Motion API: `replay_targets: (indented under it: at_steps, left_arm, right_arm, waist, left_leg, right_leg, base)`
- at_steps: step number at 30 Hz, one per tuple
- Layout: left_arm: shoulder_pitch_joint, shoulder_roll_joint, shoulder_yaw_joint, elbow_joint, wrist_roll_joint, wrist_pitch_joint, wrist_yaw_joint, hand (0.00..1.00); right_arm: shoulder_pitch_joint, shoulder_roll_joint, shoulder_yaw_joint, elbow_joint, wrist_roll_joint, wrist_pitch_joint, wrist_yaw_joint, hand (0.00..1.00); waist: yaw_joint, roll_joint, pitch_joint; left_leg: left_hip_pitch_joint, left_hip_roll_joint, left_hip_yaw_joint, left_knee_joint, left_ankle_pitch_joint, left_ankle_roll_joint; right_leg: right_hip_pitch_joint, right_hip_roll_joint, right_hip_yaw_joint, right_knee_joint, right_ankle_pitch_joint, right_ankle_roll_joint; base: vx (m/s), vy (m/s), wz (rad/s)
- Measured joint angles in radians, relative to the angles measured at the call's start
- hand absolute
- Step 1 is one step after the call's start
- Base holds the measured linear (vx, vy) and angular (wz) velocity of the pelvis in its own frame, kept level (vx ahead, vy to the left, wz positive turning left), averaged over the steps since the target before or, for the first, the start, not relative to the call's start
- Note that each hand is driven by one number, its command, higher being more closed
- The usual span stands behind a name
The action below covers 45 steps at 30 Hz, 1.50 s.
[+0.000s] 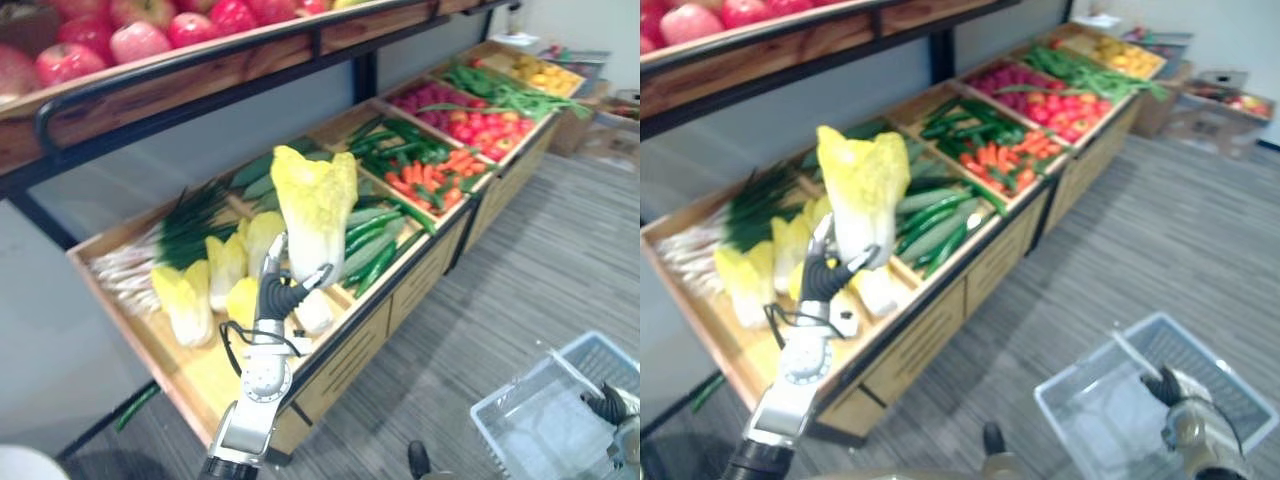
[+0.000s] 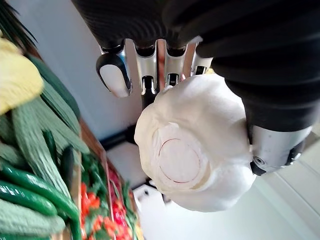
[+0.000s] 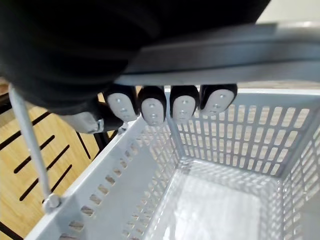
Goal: Pick vegetable in the basket
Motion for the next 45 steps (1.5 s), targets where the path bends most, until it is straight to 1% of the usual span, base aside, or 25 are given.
replay_targets:
  at_steps: [2, 4, 5, 6, 8, 9, 10, 11, 12, 13, 15, 16, 19, 20, 21, 23, 26, 28, 29, 34, 36, 37, 41, 43, 45]
  left_arm:
    - [0.000, 0.016, -0.037, -0.004, -0.002, -0.019, -0.015, 1.00]
    - [-0.008, 0.037, -0.101, -0.005, -0.014, -0.023, -0.041, 1.00]
    - [-0.012, 0.054, -0.146, -0.006, -0.019, -0.033, -0.062, 1.00]
    - [-0.014, 0.058, -0.158, -0.007, -0.019, -0.035, -0.064, 1.00]
    - [-0.033, 0.094, -0.231, -0.028, -0.030, -0.050, -0.096, 1.00]
    - [-0.048, 0.112, -0.259, -0.040, -0.046, -0.058, -0.105, 1.00]
    - [-0.059, 0.123, -0.273, -0.049, -0.053, -0.060, -0.112, 1.00]
    - [-0.088, 0.140, -0.301, -0.069, -0.086, -0.069, -0.138, 1.00]
    - [-0.099, 0.146, -0.312, -0.073, -0.098, -0.071, -0.142, 1.00]
    - [-0.114, 0.161, -0.335, -0.080, -0.123, -0.080, -0.153, 1.00]
    - [-0.137, 0.183, -0.370, -0.095, -0.145, -0.087, -0.181, 1.00]
    - [-0.151, 0.197, -0.397, -0.096, -0.169, -0.089, -0.193, 1.00]
    - [-0.179, 0.213, -0.456, -0.097, -0.177, -0.089, -0.229, 1.00]
    - [-0.185, 0.215, -0.468, -0.098, -0.179, -0.089, -0.233, 1.00]
    - [-0.199, 0.223, -0.493, -0.100, -0.203, -0.090, -0.251, 1.00]
    - [-0.224, 0.240, -0.537, -0.101, -0.220, -0.102, -0.271, 1.00]
    - [-0.254, 0.266, -0.599, -0.101, -0.239, -0.105, -0.292, 1.00]
    - [-0.275, 0.286, -0.642, -0.099, -0.238, -0.110, -0.308, 1.00]
    - [-0.289, 0.293, -0.668, -0.091, -0.238, -0.116, -0.318, 1.00]
    - [-0.302, 0.345, -0.742, -0.064, -0.234, -0.133, -0.350, 1.00]
    - [-0.304, 0.354, -0.771, -0.025, -0.223, -0.137, -0.360, 1.00]
    - [-0.305, 0.355, -0.786, -0.003, -0.202, -0.140, -0.361, 1.00]
    - [-0.319, 0.353, -0.824, 0.083, -0.136, -0.144, -0.376, 1.00]
    - [-0.323, 0.353, -0.827, 0.118, -0.095, -0.145, -0.377, 1.00]
    - [-0.326, 0.353, -0.833, 0.140, -0.078, -0.150, -0.377, 1.00]
  right_arm:
    - [-0.042, -0.031, 0.074, -0.064, -0.022, -0.002, 0.004, 1.00]
    - [-0.097, -0.061, 0.159, -0.152, -0.031, -0.010, 0.021, 1.00]
    - [-0.133, -0.079, 0.231, -0.197, -0.032, -0.015, 0.024, 1.00]
    - [-0.137, -0.082, 0.245, -0.209, -0.032, -0.015, 0.024, 1.00]
    - [-0.178, -0.091, 0.336, -0.280, -0.034, -0.028, 0.044, 1.00]
    - [-0.191, -0.091, 0.357, -0.302, -0.041, -0.038, 0.050, 1.00]
    - [-0.197, -0.091, 0.370, -0.317, -0.043, -0.044, 0.057, 1.00]
    - [-0.216, -0.091, 0.407, -0.346, -0.044, -0.056, 0.061, 1.00]
    - [-0.225, -0.091, 0.423, -0.359, -0.045, -0.058, 0.063, 1.00]
    - [-0.244, -0.091, 0.455, -0.384, -0.055, -0.063, 0.064, 1.00]
    - [-0.254, -0.091, 0.468, -0.432, -0.062, -0.077, 0.066, 1.00]
    - [-0.270, -0.094, 0.489, -0.455, -0.062, -0.080, 0.066, 1.00]
    - [-0.285, -0.098, 0.507, -0.508, -0.060, -0.080, 0.073, 1.00]
    - [-0.287, -0.101, 0.511, -0.519, -0.059, -0.080, 0.075, 1.00]
    - [-0.295, -0.111, 0.524, -0.535, -0.050, -0.080, 0.080, 1.00]
    - [-0.312, -0.133, 0.541, -0.562, -0.028, -0.080, 0.087, 1.00]
    - [-0.337, -0.142, 0.555, -0.570, -0.021, -0.082, 0.088, 1.00]
    - [-0.357, -0.151, 0.572, -0.585, -0.021, -0.084, 0.089, 1.00]
    - [-0.360, -0.161, 0.573, -0.603, -0.020, -0.093, 0.089, 1.00]
    - [-0.399, -0.177, 0.593, -0.642, -0.015, -0.104, 0.089, 1.00]
    - [-0.412, -0.179, 0.600, -0.646, -0.004, -0.118, 0.089, 1.00]
    - [-0.416, -0.186, 0.606, -0.655, 0.012, -0.120, 0.089, 1.00]
    - [-0.440, -0.187, 0.636, -0.668, 0.019, -0.135, 0.090, 1.00]
    - [-0.472, -0.186, 0.656, -0.668, 0.020, -0.146, 0.090, 1.00]
    - [-0.477, -0.186, 0.656, -0.668, 0.023, -0.151, 0.090, 1.00]
  waist:
    - [0.001, 0.001, 0.008]
    - [-0.004, 0.004, 0.038]
    - [-0.003, 0.004, 0.052]
    - [-0.003, 0.004, 0.052]
    - [0.006, 0.006, 0.065]
    - [0.010, 0.009, 0.069]
    - [0.016, 0.004, 0.074]
    - [0.024, 0.003, 0.088]
    - [0.024, 0.001, 0.097]
    - [0.026, 0.004, 0.101]
    - [0.031, 0.005, 0.105]
    - [0.028, 0.005, 0.111]
    - [0.028, 0.004, 0.113]
    - [0.027, 0.004, 0.113]
    - [0.026, 0.004, 0.113]
    - [0.026, 0.004, 0.113]
    - [0.025, 0.004, 0.113]
    - [0.023, 0.004, 0.113]
    - [0.023, 0.004, 0.113]
    - [0.022, 0.005, 0.113]
    - [0.021, 0.005, 0.112]
    - [0.022, 0.005, 0.112]
    - [0.015, 0.007, 0.111]
    - [-0.004, 0.007, 0.111]
    - [-0.011, 0.008, 0.111]
  left_leg:
    - [0.004, 0.006, 0.070, 0.048, -0.035, -0.004]
    - [0.022, 0.028, 0.146, 0.120, -0.080, -0.011]
    - [0.032, 0.046, 0.198, 0.167, -0.110, -0.019]
    - [0.032, 0.053, 0.211, 0.179, -0.116, -0.019]
    - [0.033, 0.091, 0.286, 0.260, -0.155, -0.031]
    - [0.034, 0.103, 0.311, 0.284, -0.167, -0.034]
    - [0.034, 0.110, 0.326, 0.299, -0.173, -0.036]
    - [0.039, 0.132, 0.361, 0.338, -0.189, -0.044]
    - [0.046, 0.142, 0.375, 0.352, -0.195, -0.047]
    - [0.048, 0.161, 0.396, 0.381, -0.208, -0.052]
    - [0.046, 0.182, 0.433, 0.418, -0.223, -0.057]
    - [0.047, 0.196, 0.448, 0.440, -0.232, -0.060]
    - [0.049, 0.227, 0.482, 0.486, -0.247, -0.067]
    - [0.049, 0.232, 0.485, 0.492, -0.248, -0.068]
    - [0.049, 0.241, 0.489, 0.502, -0.251, -0.070]
    - [0.049, 0.243, 0.497, 0.505, -0.253, -0.074]
    - [0.052, 0.246, 0.503, 0.508, -0.254, -0.076]
    - [0.052, 0.248, 0.504, 0.509, -0.254, -0.076]
    - [0.053, 0.250, 0.505, 0.511, -0.254, -0.076]
    - [0.064, 0.258, 0.509, 0.519, -0.255, -0.077]
    - [0.067, 0.259, 0.509, 0.518, -0.255, -0.077]
    - [0.067, 0.258, 0.508, 0.519, -0.255, -0.078]
    - [0.082, 0.260, 0.511, 0.519, -0.254, -0.075]
    - [0.086, 0.261, 0.511, 0.519, -0.253, -0.074]
    - [0.088, 0.261, 0.511, 0.518, -0.253, -0.074]
  right_leg:
    - [-0.021, 0.016, 0.070, 0.002, 0.016, 0.008]
    - [-0.024, 0.041, 0.143, 0.004, 0.030, 0.019]
    - [-0.031, 0.061, 0.191, 0.009, 0.035, 0.018]
    - [-0.035, 0.065, 0.198, 0.009, 0.035, 0.018]
    - [-0.064, 0.107, 0.255, 0.037, 0.041, 0.020]
    - [-0.076, 0.121, 0.275, 0.047, 0.047, 0.022]
    - [-0.085, 0.130, 0.285, 0.055, 0.047, 0.023]
    - [-0.098, 0.152, 0.305, 0.071, 0.048, 0.022]
    - [-0.097, 0.158, 0.309, 0.074, 0.049, 0.022]
    - [-0.106, 0.176, 0.324, 0.083, 0.049, 0.021]
    - [-0.128, 0.198, 0.346, 0.101, 0.049, 0.021]
    - [-0.133, 0.207, 0.352, 0.104, 0.049, 0.022]
    - [-0.149, 0.230, 0.364, 0.119, 0.049, 0.022]
    - [-0.150, 0.233, 0.364, 0.119, 0.049, 0.022]
    - [-0.153, 0.238, 0.364, 0.121, 0.049, 0.022]
    - [-0.158, 0.241, 0.368, 0.124, 0.048, 0.022]
    - [-0.158, 0.244, 0.369, 0.124, 0.048, 0.022]
    - [-0.158, 0.244, 0.368, 0.124, 0.048, 0.021]
    - [-0.158, 0.244, 0.367, 0.124, 0.048, 0.021]
    - [-0.150, 0.245, 0.362, 0.124, 0.048, 0.021]
    - [-0.142, 0.245, 0.361, 0.124, 0.048, 0.021]
    - [-0.142, 0.245, 0.361, 0.124, 0.048, 0.021]
    - [-0.136, 0.243, 0.354, 0.124, 0.048, 0.021]
    - [-0.132, 0.243, 0.353, 0.124, 0.047, 0.020]
    - [-0.130, 0.243, 0.352, 0.124, 0.046, 0.019]
  base:
    - [-0.09, -0.008, -1.14]
    - [-0.08, -0.027, -1.20]
    - [-0.04, -0.027, -0.90]
    - [-0.02, -0.037, -0.92]
    - [0.01, -0.026, -0.85]
    - [0.01, 0.001, -0.76]
    - [0.02, 0.012, -0.68]
    - [0.02, 0.016, -0.54]
    - [0.01, 0.017, -0.58]
    - [0.01, 0.017, -0.48]
    - [0.01, 0.016, -0.45]
    - [0.01, 0.010, -0.25]
    - [0.01, 0.001, -0.23]
    - [0.01, -0.008, -0.09]
    - [0.01, -0.008, -0.06]
    - [0.01, -0.005, -0.07]
    - [0.01, -0.001, -0.03]
    - [0.00, 0.000, 0.00]
    - [0.03, 0.009, 0.02]
    - [0.04, 0.016, 0.03]
    - [0.03, 0.027, 0.02]
    - [0.00, 0.000, 0.00]
    - [0.03, 0.027, 0.02]
    - [0.01, 0.013, 0.02]
    - [0.00, 0.000, 0.00]
